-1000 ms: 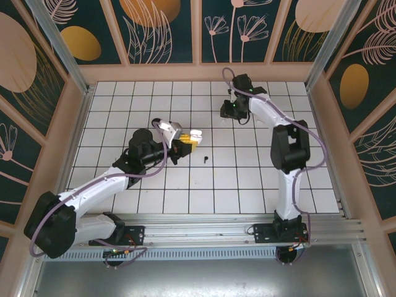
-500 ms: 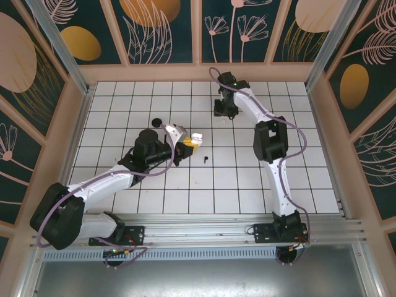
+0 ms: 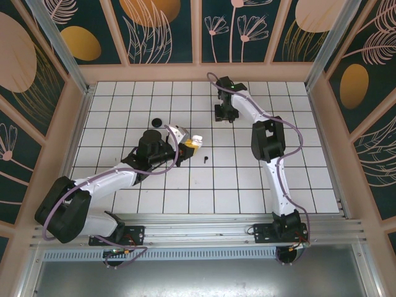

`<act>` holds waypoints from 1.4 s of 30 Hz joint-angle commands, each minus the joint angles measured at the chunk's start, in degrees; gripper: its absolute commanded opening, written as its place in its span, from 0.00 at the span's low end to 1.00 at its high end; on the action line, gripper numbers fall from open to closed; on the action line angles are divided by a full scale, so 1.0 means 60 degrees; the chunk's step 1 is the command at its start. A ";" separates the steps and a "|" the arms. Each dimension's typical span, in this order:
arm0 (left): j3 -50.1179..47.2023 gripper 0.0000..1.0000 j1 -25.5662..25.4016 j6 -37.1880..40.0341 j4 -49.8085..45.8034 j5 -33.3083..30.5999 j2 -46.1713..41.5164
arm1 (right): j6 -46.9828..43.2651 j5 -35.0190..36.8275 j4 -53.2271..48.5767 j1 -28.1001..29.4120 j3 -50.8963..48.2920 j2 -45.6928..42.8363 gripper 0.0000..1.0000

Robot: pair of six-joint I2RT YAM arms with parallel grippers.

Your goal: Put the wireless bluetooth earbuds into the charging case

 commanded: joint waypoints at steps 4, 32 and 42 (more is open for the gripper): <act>0.0256 0.00 -0.0007 0.0135 0.0124 0.0029 0.0142 | -0.0227 0.0463 -0.0182 0.0069 0.0377 0.0383 0.37; 0.0198 0.00 -0.0004 0.0036 0.0154 0.0158 0.0203 | -0.0384 0.0573 0.0044 0.0078 0.0396 0.0677 0.21; 0.0590 0.00 -0.0016 -0.0770 -0.0164 0.0600 0.0425 | -0.0199 0.0283 0.0602 0.0120 -0.0259 -0.0289 0.13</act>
